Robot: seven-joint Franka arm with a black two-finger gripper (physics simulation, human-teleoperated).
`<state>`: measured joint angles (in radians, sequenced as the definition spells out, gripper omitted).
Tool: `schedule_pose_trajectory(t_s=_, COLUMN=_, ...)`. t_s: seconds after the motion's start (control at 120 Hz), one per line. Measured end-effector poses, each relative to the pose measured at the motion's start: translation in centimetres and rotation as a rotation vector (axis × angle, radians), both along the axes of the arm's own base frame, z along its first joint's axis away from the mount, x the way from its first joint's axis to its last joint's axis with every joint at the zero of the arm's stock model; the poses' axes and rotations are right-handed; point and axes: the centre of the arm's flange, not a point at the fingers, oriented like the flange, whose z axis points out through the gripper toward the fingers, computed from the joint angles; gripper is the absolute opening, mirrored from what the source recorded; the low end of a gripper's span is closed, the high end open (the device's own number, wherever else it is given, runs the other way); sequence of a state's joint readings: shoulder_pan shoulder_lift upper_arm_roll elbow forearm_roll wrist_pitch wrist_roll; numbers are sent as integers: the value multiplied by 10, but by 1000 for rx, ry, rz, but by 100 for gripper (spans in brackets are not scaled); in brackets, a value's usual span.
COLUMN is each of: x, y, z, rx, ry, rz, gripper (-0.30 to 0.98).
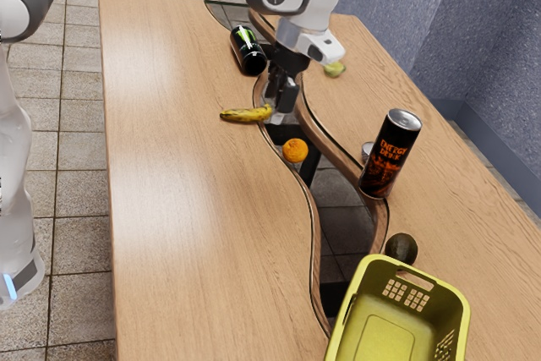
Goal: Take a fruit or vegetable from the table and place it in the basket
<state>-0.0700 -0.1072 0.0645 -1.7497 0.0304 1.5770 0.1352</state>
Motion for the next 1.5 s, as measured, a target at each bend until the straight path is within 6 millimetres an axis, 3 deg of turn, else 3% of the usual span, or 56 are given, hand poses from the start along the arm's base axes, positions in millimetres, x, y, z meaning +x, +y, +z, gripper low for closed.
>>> schedule_pose_trajectory(t_s=0.092, x=3, y=27, z=-22, rx=2, ry=2, rz=45, gripper=69)
schedule_pose_trajectory(t_s=0.267, x=7, y=34, z=-26, rx=8, ry=-31, rz=49, gripper=69)
schedule_pose_trajectory(t_s=0.425, x=3, y=87, z=-26, rx=16, ry=-44, rz=133, gripper=69)
schedule_pose_trajectory(t_s=0.508, x=1, y=105, z=-27, rx=22, ry=-47, rz=158, gripper=69)
schedule_pose_trajectory(t_s=0.558, x=10, y=110, z=-29, rx=35, ry=-47, rz=162, gripper=69)
schedule_pose_trajectory(t_s=0.625, x=36, y=116, z=-33, rx=60, ry=-49, rz=162, gripper=69)
schedule_pose_trajectory(t_s=0.717, x=52, y=114, z=-39, rx=70, ry=-47, rz=146, gripper=69)
schedule_pose_trajectory(t_s=0.875, x=55, y=98, z=-65, rx=43, ry=-5, rz=109, gripper=69)
schedule_pose_trajectory(t_s=1.083, x=59, y=112, z=-83, rx=29, ry=10, rz=125, gripper=69)
schedule_pose_trajectory(t_s=1.358, x=71, y=82, z=-98, rx=4, ry=15, rz=67, gripper=69)
schedule_pose_trajectory(t_s=1.442, x=90, y=84, z=-91, rx=16, ry=-14, rz=66, gripper=69)
schedule_pose_trajectory(t_s=1.5, x=116, y=86, z=-82, rx=37, ry=-35, rz=66, gripper=69)
